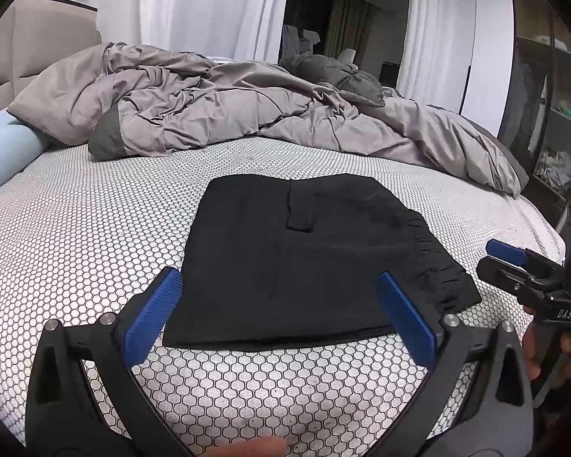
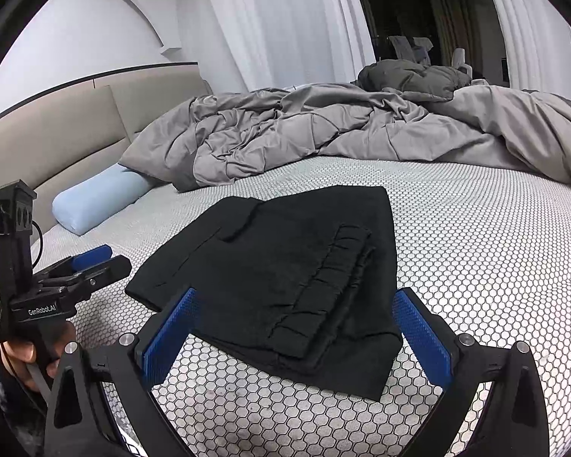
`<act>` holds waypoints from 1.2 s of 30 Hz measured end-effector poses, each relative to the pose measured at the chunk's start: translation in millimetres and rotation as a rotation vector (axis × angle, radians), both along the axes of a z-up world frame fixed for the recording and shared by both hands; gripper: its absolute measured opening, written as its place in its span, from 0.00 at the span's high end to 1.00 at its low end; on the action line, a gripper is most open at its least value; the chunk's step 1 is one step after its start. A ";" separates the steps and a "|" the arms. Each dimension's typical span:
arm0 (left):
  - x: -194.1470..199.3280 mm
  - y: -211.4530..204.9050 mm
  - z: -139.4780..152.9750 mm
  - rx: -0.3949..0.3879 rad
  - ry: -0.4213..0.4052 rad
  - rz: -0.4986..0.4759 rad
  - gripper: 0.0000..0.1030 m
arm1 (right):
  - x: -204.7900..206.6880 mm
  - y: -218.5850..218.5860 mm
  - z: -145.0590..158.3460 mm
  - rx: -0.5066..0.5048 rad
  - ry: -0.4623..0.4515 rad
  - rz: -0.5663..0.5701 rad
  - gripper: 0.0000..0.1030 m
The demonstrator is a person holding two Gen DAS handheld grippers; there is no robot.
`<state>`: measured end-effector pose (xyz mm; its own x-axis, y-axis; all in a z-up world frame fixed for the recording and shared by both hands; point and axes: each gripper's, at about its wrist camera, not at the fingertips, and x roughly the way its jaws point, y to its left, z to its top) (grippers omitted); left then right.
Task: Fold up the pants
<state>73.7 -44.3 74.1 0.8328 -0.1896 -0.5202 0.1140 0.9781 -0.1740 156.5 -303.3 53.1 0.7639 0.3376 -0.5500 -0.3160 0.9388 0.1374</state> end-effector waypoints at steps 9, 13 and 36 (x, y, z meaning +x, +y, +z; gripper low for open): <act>1.8 4.0 -2.4 0.008 0.002 0.014 0.01 | 4.3 -2.3 -2.8 -0.002 0.018 -0.001 0.00; 2.5 5.2 -2.5 0.011 0.001 0.014 0.01 | 4.7 -2.6 -2.9 -0.004 0.017 0.001 0.00; 3.0 6.6 -3.3 0.018 -0.003 0.011 0.01 | 7.5 -4.9 -6.0 -0.015 0.019 0.002 0.00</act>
<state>76.7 -37.7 70.8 0.8362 -0.1715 -0.5210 0.1042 0.9822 -0.1562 164.0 -308.2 47.1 0.7527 0.3309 -0.5691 -0.3156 0.9401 0.1292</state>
